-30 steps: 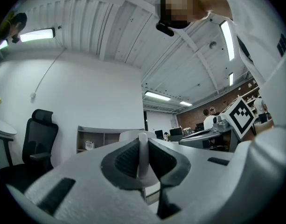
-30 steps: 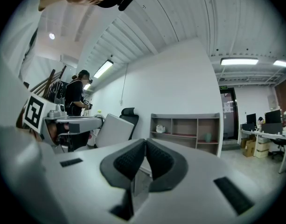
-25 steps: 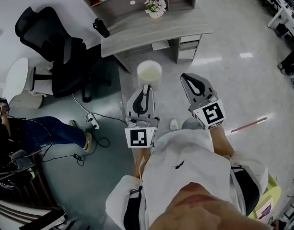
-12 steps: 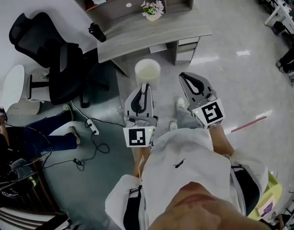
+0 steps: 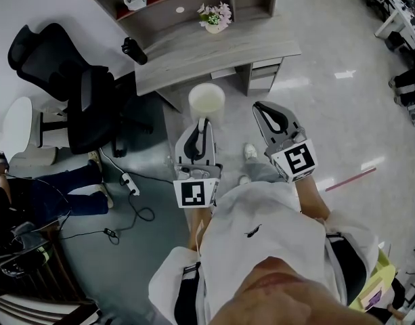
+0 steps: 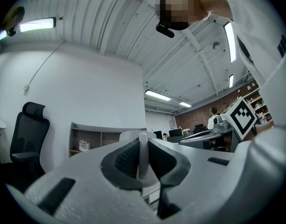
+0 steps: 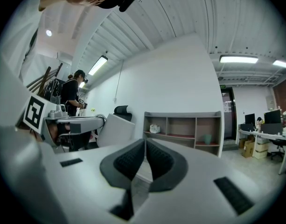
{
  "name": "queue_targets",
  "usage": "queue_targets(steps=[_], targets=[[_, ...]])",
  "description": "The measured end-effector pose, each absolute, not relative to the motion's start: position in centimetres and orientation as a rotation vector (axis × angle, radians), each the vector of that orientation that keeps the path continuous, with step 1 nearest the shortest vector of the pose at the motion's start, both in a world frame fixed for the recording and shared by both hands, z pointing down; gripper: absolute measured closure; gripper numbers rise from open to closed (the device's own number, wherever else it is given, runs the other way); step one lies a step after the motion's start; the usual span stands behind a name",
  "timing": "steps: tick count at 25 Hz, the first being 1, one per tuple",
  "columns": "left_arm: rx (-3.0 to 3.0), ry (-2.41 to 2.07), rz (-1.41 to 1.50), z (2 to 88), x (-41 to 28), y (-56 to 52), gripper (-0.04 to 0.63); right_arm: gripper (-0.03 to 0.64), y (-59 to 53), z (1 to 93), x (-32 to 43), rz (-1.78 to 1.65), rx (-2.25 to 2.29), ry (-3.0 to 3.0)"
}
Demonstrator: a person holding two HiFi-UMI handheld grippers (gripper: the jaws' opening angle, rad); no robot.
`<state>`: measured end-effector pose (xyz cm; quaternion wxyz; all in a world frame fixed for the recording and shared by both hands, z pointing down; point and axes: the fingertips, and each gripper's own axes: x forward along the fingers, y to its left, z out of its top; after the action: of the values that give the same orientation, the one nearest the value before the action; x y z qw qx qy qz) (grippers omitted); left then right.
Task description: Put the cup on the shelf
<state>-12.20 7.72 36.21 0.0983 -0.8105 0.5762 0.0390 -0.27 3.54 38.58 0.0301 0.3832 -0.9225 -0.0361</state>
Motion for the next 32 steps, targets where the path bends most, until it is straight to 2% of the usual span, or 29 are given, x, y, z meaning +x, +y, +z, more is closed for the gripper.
queue_targets(steps=[32], targets=[[-2.303, 1.845, 0.064, 35.9, -10.3, -5.2, 0.543, 0.581, -10.8, 38.0, 1.4, -0.109, 1.033, -2.926]])
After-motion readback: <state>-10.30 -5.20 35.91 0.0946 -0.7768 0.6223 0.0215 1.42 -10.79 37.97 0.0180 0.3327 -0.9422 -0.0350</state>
